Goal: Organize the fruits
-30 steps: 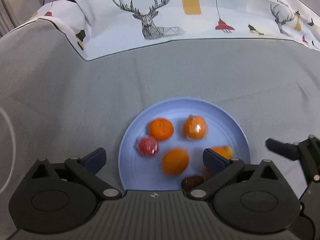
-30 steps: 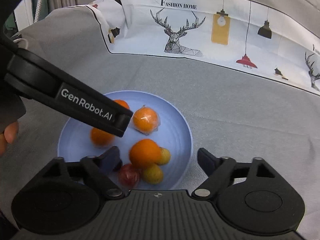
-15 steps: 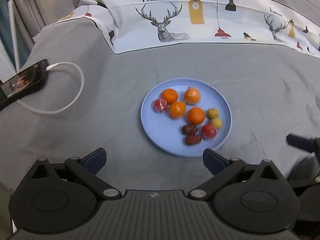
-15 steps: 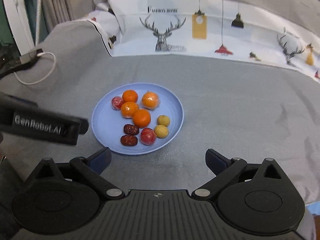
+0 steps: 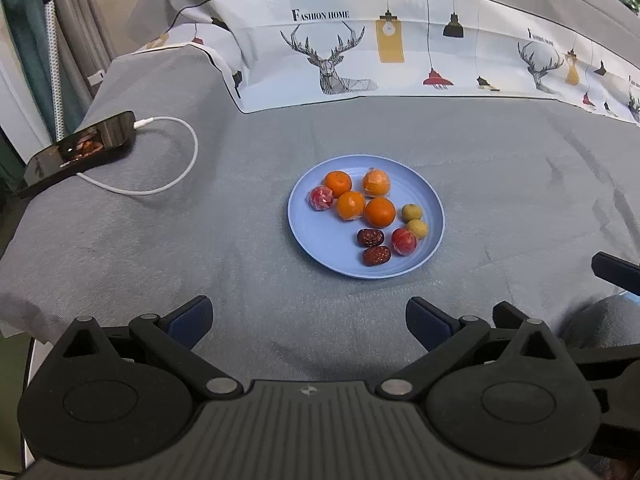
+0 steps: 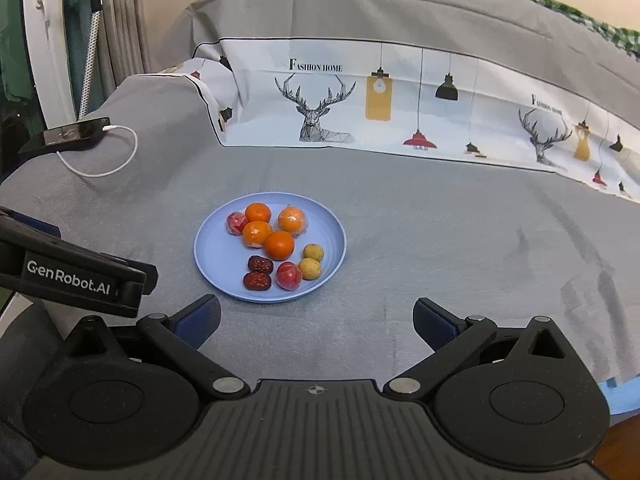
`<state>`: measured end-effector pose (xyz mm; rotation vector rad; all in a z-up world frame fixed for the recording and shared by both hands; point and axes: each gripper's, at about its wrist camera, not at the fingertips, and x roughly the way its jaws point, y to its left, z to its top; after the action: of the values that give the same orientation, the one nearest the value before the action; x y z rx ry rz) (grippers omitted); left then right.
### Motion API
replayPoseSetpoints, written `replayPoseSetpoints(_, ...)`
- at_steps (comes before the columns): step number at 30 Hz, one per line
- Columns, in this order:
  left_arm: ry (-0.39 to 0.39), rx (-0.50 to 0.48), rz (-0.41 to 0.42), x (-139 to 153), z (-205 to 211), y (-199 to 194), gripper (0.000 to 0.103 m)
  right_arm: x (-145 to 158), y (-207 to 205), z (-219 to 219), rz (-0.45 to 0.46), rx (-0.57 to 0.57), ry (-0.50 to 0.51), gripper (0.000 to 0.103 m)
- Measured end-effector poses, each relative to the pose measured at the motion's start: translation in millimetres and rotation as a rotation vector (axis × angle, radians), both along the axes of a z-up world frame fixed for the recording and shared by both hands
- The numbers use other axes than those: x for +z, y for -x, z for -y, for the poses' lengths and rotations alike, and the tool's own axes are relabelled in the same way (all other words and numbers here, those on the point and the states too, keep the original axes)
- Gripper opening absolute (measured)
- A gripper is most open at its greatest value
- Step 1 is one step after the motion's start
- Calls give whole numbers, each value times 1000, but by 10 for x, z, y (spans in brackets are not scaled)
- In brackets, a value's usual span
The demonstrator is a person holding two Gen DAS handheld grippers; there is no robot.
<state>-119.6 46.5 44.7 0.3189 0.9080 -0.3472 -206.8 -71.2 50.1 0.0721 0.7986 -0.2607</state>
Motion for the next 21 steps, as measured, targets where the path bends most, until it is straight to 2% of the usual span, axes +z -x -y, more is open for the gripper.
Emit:
replayPoseSetpoints(10,-5,-1,27,76,-17,71,103,103,81,-45,24,-13,25,102)
replayPoseSetpoints(21,-13,-2,31,67,-46,55,103,89,63,-54,15,-18,28,102)
